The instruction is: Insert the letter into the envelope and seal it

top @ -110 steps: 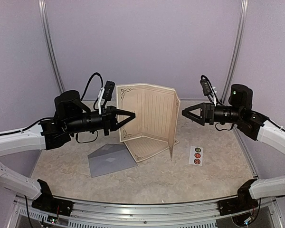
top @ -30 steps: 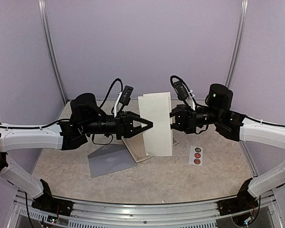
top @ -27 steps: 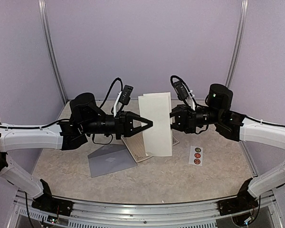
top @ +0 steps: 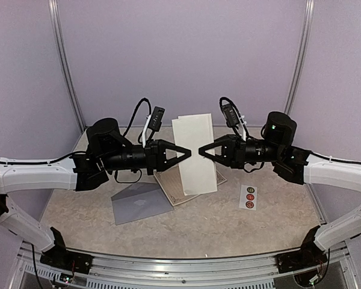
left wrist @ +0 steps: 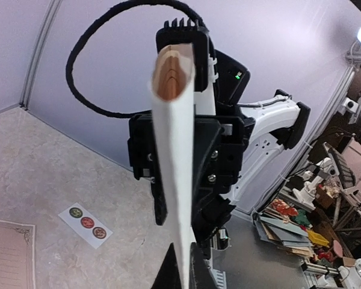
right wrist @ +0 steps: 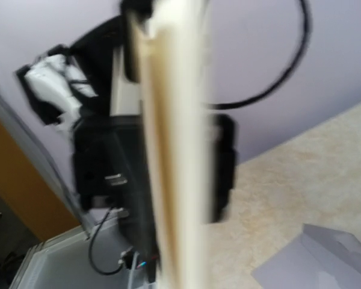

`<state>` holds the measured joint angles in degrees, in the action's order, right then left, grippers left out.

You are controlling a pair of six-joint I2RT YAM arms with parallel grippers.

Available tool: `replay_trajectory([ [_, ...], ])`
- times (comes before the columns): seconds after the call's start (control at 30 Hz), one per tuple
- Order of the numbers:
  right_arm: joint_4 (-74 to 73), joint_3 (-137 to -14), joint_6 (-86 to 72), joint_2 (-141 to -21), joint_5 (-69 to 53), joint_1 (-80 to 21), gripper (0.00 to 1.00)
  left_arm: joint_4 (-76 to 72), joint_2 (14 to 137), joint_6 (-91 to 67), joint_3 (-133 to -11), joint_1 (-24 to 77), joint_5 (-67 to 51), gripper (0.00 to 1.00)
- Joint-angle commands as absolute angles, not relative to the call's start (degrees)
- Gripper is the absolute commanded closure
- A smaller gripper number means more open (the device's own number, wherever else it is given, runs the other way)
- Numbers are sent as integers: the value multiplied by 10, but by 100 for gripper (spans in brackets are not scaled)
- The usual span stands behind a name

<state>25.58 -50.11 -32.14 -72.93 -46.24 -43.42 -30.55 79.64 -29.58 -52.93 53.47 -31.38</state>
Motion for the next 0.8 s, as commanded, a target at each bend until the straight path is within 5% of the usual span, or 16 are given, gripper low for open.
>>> replay_trajectory([
  [0.0, 225, -518, -310, -730, -383, -438, 100, -233, 785, -301, -517, 536, -243, 73],
  [0.1, 179, -521, -293, -728, -314, -433, 100, -175, 766, -351, -479, 525, -151, 41],
  [0.2, 146, -521, -285, -736, -267, -425, 100, -132, 753, -430, -420, 502, -79, 28],
  [0.43, 134, -517, -279, -751, -242, -423, 100, -141, 788, -549, -325, 437, -56, 18],
  [0.77, 104, -507, -272, -728, -209, -422, 100, -134, 903, -515, -366, 380, -2, 14],
])
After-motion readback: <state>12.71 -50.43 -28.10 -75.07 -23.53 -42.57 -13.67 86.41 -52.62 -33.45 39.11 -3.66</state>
